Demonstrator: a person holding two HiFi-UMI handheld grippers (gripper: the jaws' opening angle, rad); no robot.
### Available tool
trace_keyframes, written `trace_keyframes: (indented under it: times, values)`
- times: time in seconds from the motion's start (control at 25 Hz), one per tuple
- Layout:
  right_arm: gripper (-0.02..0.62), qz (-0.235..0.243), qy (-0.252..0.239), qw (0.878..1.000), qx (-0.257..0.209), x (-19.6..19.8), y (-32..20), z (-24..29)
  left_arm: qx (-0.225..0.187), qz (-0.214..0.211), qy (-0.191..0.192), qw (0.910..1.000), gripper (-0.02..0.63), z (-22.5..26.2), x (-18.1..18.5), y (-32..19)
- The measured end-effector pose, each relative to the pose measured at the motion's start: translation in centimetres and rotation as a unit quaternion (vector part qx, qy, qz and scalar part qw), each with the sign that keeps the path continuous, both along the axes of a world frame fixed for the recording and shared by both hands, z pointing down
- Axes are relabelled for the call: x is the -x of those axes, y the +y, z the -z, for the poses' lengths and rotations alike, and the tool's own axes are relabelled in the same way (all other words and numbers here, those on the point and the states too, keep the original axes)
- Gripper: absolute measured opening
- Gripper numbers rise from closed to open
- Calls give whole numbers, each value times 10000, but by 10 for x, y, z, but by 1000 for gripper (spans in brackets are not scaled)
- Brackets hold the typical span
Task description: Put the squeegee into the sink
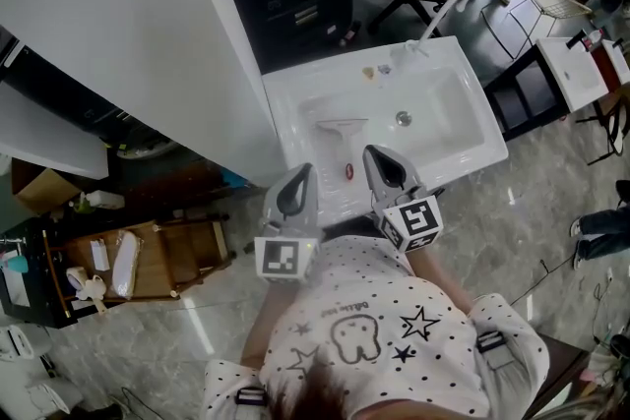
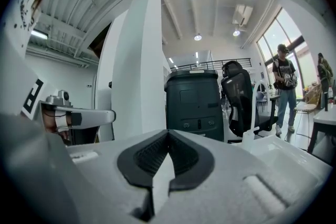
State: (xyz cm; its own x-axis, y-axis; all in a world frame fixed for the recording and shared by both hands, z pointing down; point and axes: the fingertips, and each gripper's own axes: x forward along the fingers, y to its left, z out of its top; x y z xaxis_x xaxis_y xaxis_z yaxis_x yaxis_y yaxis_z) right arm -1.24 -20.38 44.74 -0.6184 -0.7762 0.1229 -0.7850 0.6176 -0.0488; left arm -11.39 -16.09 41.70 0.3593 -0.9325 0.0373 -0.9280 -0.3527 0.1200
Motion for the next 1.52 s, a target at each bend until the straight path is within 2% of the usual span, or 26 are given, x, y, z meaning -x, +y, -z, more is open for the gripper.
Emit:
trace_keyframes:
  times: [0.56, 0.68, 0.96, 1.12, 1.28, 1.52]
  values:
    - [-6, 183, 87, 9996, -175, 9, 18, 5, 1, 24, 20, 10000, 2, -1, 7, 3]
    - [-6, 149, 148, 9995, -215, 8, 16, 5, -77, 12, -77, 9999, 2, 0, 6, -6]
    - [-6, -124, 118, 9993, -340, -6, 5, 9, -554, -28, -296, 9980, -3, 1, -18, -55]
    - [-5, -293, 35, 9990, -331, -17, 5, 6, -518, -163, -280, 9981, -3, -4, -31, -64]
    - [-5, -422, -83, 9988, -229, -27, 7, 1, -500, -429, -431, 9969, -3, -14, -47, -64]
    - [-5, -259, -30, 9995, -203, -20, 13, -4, -498, -678, -475, 9953, -3, -21, -66, -55]
